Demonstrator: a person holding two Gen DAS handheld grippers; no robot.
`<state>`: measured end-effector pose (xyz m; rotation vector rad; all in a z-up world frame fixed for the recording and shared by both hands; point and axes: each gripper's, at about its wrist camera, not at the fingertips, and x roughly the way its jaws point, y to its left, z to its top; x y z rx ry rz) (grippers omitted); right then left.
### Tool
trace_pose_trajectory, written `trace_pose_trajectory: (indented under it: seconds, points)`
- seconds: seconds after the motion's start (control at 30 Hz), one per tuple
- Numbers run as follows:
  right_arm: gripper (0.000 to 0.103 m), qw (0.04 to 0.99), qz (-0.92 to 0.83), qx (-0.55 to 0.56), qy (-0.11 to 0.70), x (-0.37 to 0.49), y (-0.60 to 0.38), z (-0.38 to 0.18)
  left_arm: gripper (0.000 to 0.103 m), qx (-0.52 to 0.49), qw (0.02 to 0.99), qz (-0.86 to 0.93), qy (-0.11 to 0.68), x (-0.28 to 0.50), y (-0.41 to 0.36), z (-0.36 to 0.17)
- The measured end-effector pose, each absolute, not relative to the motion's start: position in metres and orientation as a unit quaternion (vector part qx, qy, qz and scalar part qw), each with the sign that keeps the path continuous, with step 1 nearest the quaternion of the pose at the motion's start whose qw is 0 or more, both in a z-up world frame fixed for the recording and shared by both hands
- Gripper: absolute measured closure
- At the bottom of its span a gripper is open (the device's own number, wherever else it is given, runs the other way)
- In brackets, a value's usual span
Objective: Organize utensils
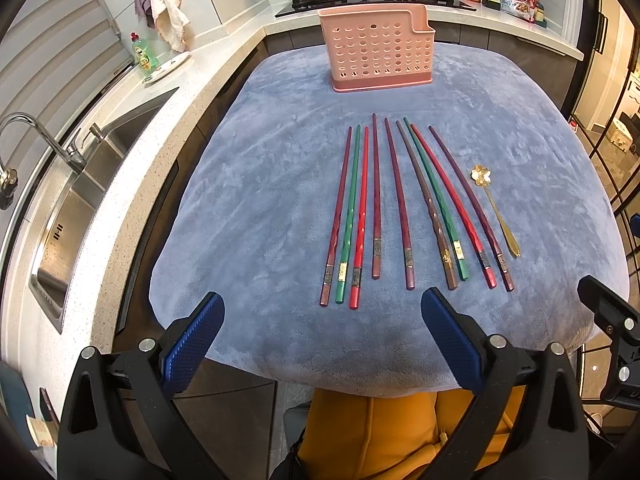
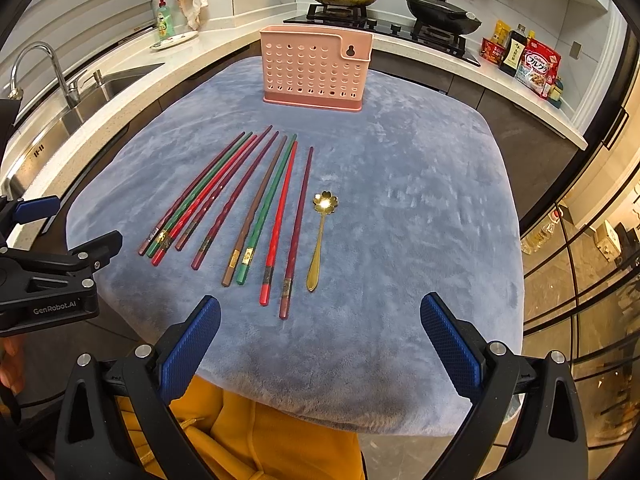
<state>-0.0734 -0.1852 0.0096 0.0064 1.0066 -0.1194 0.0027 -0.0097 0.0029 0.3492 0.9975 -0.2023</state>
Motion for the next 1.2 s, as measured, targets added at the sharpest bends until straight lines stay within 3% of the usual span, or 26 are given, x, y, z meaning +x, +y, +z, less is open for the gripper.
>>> trace_pose_trajectory:
  seconds: [1.2]
  points:
    - [0.007,0.874,-0.057,0.004,0.483,-0.0749,-0.1858,0.0094,0.009,0.165,0.858,-0.099,0.476,0.0015,-0.0114,0.0024]
